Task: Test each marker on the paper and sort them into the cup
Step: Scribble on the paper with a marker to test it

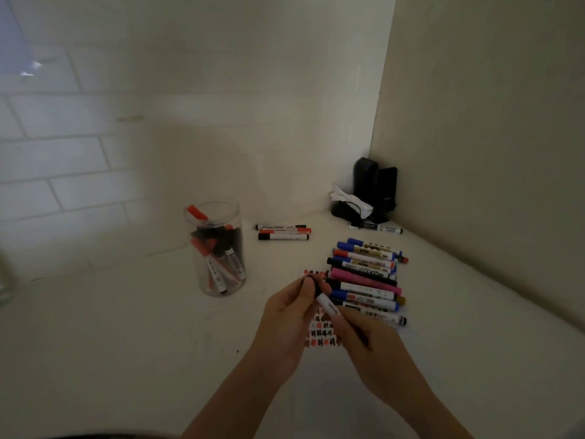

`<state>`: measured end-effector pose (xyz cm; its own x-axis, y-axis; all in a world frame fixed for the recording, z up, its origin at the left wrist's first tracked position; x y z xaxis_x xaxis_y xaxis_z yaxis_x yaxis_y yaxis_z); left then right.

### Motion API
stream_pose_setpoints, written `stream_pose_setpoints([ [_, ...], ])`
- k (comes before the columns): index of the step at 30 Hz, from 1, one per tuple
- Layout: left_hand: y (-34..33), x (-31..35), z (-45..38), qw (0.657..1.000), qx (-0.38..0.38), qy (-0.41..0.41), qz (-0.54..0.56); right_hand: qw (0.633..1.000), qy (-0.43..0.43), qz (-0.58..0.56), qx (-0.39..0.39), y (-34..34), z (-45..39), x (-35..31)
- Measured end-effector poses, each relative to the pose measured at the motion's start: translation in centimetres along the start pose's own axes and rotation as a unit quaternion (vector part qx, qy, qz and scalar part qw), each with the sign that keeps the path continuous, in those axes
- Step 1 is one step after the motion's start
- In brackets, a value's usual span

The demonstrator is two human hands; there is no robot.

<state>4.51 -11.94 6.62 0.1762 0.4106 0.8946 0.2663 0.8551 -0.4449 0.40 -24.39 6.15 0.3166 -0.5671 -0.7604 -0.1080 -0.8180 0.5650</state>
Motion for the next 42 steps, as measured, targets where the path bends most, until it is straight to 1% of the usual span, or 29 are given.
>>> stream_pose_setpoints([
  [1,-0.2,-0.3,-0.2,1.0,0.007,-0.001,0.007,0.999,0.02,0.031,0.026,0.4,0.1,-0.3],
  [3,-0.6,-1.1,-0.4,0.998,0.031,0.032,0.036,0.994,0.047,0.075,0.061,0.8,-0.1,-0.5],
  [5,-1.1,-2.3,-0.2,0.995,0.064,0.065,0.049,0.991,0.045,0.109,0.064,0.9,0.0,-0.2],
  [6,-0.7,-2.4,-0.4,0.993,0.091,0.071,0.007,0.989,0.037,0.134,0.05,1.0,0.4,0.1],
  [7,0.8,-2.0,-0.9,0.986,0.147,0.069,-0.048,0.984,0.037,0.17,0.039,1.3,1.0,0.4],
  [8,2.9,-0.7,-1.2,0.963,0.223,0.032,-0.149,0.98,0.033,0.192,0.04,1.8,1.9,0.8],
  [9,5.2,0.5,-1.7,0.95,0.273,-0.02,-0.148,0.979,0.014,0.196,0.047,2.7,2.8,1.3],
  [10,6.1,1.9,-1.7,0.948,0.282,-0.071,-0.127,0.981,-0.012,0.186,0.049,3.8,3.5,2.0],
  [11,6.0,2.4,-1.9,0.951,0.254,-0.089,-0.149,0.984,-0.032,0.167,0.05,4.7,3.8,2.5],
  [12,4.8,2.4,-2.1,0.95,0.191,-0.085,-0.233,0.988,-0.039,0.143,0.049,5.2,3.6,3.0],
  [13,3.6,0.7,-2.5,0.937,0.125,-0.055,-0.323,0.991,-0.036,0.124,0.045,5.3,3.3,3.3],
  [14,2.3,-0.8,-2.6,0.927,0.079,-0.036,-0.365,0.993,-0.03,0.104,0.044,5.1,2.8,3.4],
  [15,2.0,-2.1,-2.5,0.919,0.057,-0.036,-0.388,0.994,-0.023,0.089,0.052,4.9,2.4,3.6],
  [17,2.5,-3.8,-3.1,0.919,0.063,-0.046,-0.386,0.994,-0.017,0.03,0.102,5.4,1.6,3.7],
  [18,2.9,-4.1,-3.4,0.915,0.073,-0.047,-0.395,0.991,-0.026,-0.037,0.126,5.8,1.5,3.9],
  [19,3.4,-4.3,-3.8,0.907,0.078,-0.05,-0.41,0.979,-0.053,-0.138,0.143,6.1,1.4,4.3],
  [20,3.5,-4.4,-3.9,0.898,0.071,-0.052,-0.431,0.946,-0.097,-0.267,0.154,6.1,1.3,4.7],
  [21,3.4,-4.5,-4.0,0.89,0.061,-0.058,-0.449,0.904,-0.14,-0.37,0.165,6.1,1.3,5.2],
  [22,3.3,-4.5,-4.2,0.88,0.055,-0.065,-0.467,0.876,-0.168,-0.418,0.172,6.2,1.3,5.5],
  [24,3.6,-4.2,-4.5,0.865,0.063,-0.08,-0.491,0.889,-0.195,-0.385,0.152,6.0,1.4,6.5],
  [26,4.1,-4.0,-4.7,0.856,0.078,-0.091,-0.502,0.904,-0.204,-0.347,0.142,5.5,1.5,7.6],
  [30,4.6,-4.1,-4.7,0.85,0.081,-0.113,-0.508,0.952,-0.165,-0.197,0.167,6.3,1.1,8.8],
  [33,4.7,-4.3,-4.9,0.838,0.078,-0.13,-0.524,0.96,-0.149,-0.151,0.185,6.3,1.0,9.7],
  [37,4.8,-4.5,-5.0,0.831,0.088,-0.144,-0.53,0.969,-0.157,-0.072,0.178,5.5,1.0,11.0],
  [40,4.8,-4.4,-4.9,0.831,0.096,-0.144,-0.529,0.968,-0.155,-0.066,0.185,5.7,1.0,11.6],
  [42,4.8,-4.3,-4.8,0.832,0.101,-0.143,-0.526,0.974,-0.145,-0.034,0.173,5.7,1.0,11.3],
])
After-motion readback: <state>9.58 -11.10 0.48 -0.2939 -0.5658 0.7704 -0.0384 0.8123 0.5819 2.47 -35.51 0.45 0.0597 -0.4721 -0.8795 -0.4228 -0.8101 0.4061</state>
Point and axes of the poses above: each hand's wrist, its own z-axis away from the middle knuckle, its own y-axis out of the back of the hand, x = y × z, the point moved 6 cm from there along -z, towards the middle knuckle, and after that the axes turned 7 degrees about y, right-handed, at the moved point
